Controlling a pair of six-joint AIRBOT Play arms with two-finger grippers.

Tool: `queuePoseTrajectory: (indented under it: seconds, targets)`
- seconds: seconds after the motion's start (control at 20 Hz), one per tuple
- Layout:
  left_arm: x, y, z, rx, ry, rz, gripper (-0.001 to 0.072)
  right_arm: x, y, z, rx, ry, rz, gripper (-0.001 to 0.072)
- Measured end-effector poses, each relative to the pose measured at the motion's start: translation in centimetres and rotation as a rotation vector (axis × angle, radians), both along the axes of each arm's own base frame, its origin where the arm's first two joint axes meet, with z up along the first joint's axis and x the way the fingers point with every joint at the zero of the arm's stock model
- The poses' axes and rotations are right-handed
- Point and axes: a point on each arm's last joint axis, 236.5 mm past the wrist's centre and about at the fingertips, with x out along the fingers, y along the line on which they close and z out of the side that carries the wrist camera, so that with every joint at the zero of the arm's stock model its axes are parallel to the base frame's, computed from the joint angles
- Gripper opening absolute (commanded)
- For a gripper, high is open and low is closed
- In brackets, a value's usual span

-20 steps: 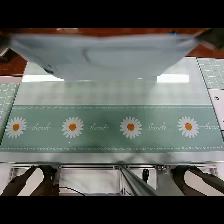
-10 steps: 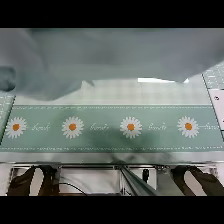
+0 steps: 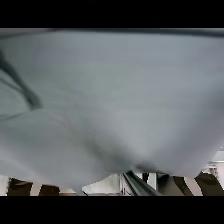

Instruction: Fold the shirts.

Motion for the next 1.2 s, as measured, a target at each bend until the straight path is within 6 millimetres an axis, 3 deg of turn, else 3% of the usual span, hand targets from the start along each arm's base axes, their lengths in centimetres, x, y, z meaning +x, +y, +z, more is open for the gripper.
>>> queuePoseTrajectory:
  seconds: [0.15, 0.4, 0.6, 0.75, 0.9, 1.0, 1.2]
  targets:
    - [5.6, 1.3, -7.3, -0.081, 0.201, -0.020, 0.0020, 3.6, 0.3, -6.4, 0.072, 0.166, 0.041, 0.0025]
    - [16.4, 1.8, -21.6, -0.238, 0.491, -0.096, 0.0020, 12.2, 0.2, -18.6, 0.170, 0.405, 0.068, 0.0025]
    - [25.1, 0.4, -28.8, -0.307, 0.547, -0.120, 0.0020, 20.3, 0.5, -27.3, 0.219, 0.535, 0.059, 0.0025]
    - [31.2, -0.1, -33.7, -0.392, 0.595, -0.094, 0.0020, 26.4, 0.4, -31.7, 0.273, 0.585, 0.043, 0.0025]
    - [35.2, -0.7, -38.5, -0.463, 0.684, -0.082, 0.0020, 31.5, 0.5, -35.0, 0.322, 0.618, 0.036, 0.0025]
    - [36.6, -1.2, -41.2, -0.523, 0.749, -0.072, 0.0020, 33.5, 0.7, -37.0, 0.359, 0.647, 0.030, 0.0025]
    - [37.2, -1.8, -44.3, -0.539, 0.837, -0.080, 0.0020, 34.5, 1.0, -40.6, 0.382, 0.726, 0.033, 0.0025]
